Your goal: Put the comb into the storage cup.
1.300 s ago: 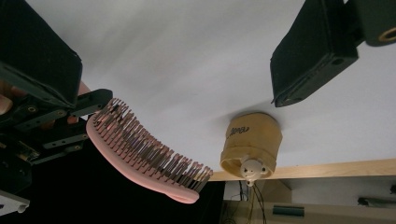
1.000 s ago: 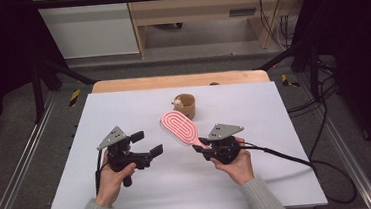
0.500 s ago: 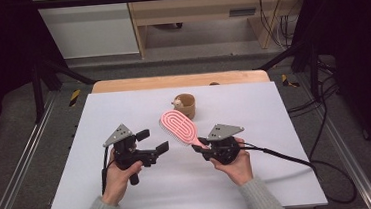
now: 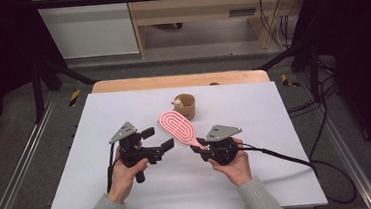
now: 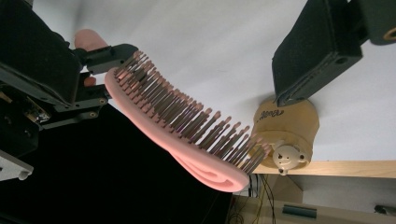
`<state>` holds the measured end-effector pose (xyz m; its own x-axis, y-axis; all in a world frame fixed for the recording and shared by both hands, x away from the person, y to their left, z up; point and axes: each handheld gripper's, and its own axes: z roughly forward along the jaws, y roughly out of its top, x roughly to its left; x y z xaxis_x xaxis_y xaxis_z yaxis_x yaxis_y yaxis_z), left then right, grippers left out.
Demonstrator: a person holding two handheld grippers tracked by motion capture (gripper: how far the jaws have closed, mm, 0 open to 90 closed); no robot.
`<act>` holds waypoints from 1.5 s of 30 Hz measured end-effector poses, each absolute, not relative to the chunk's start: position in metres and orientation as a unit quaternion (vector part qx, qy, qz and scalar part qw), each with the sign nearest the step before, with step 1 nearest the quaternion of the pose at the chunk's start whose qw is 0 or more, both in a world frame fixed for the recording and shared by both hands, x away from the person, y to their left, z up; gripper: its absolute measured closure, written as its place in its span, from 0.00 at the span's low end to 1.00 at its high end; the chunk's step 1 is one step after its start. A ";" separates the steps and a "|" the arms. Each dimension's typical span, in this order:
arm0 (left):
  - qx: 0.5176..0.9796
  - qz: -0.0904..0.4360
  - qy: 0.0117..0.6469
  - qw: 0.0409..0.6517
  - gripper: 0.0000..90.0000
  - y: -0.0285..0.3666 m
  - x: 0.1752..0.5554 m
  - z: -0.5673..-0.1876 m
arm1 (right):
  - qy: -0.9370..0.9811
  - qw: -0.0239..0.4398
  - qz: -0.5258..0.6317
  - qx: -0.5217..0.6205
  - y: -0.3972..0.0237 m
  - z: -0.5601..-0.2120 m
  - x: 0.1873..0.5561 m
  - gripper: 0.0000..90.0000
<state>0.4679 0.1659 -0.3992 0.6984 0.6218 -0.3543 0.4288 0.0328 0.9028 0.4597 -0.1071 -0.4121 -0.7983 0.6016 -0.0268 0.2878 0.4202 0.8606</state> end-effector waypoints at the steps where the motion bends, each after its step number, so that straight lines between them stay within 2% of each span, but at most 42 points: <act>1: 0.690 0.079 0.381 0.610 0.01 0.165 0.468 -0.399 | 0.826 0.168 0.466 0.268 -0.107 -0.412 0.460 0.77; 32: 0.675 0.059 0.406 0.613 0.01 0.153 0.476 -0.405 | 0.828 0.168 0.468 0.259 -0.100 -0.413 0.456 0.77; 45: 0.668 0.063 0.424 0.608 0.10 0.153 0.475 -0.411 | 0.828 0.165 0.470 0.256 -0.096 -0.416 0.455 0.77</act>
<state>0.4748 0.1528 -0.4110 0.6328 0.6427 -0.4319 0.4904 0.0990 0.8658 0.4553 -0.0963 -0.4156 -0.8150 0.5786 -0.0322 0.2689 0.4269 0.8634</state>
